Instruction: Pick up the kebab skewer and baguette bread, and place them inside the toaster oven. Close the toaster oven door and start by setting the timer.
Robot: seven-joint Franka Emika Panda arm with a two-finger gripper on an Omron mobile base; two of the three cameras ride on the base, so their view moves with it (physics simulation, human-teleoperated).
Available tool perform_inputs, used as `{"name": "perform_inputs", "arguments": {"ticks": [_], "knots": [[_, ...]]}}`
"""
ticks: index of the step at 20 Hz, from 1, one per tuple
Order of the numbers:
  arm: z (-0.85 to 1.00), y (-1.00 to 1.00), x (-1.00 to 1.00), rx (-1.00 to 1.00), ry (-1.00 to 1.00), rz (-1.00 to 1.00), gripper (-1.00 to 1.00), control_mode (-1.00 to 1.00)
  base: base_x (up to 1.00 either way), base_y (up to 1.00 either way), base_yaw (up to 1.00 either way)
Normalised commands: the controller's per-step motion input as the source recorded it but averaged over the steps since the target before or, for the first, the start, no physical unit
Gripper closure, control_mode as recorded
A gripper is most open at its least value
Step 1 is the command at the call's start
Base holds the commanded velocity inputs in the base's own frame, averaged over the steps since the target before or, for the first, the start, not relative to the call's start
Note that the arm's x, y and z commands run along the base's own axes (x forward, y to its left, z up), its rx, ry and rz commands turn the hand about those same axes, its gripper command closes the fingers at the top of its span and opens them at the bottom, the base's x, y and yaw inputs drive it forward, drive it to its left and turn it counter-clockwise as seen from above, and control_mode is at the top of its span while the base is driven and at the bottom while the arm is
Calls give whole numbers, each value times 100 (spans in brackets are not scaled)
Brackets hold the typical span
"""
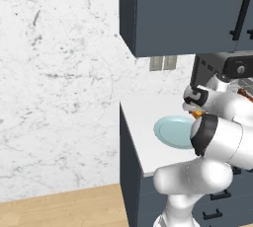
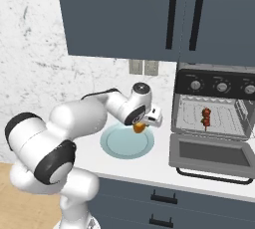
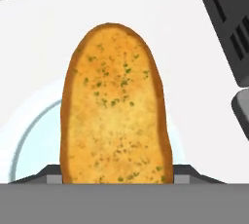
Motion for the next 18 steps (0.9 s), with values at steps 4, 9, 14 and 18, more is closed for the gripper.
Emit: {"name": "perform_inputs", "arguments": {"ticks": [4, 9, 14, 18], "knots": [[97, -58, -42, 3, -4, 0, 100, -100, 0, 0, 0], [81, -80, -21, 0, -6, 0, 100, -100, 0, 0, 0], [45, -99, -19, 0, -3, 0, 100, -100, 0, 0, 0], [3, -100, -31, 0, -8, -1, 100, -100, 0, 0, 0]]}}
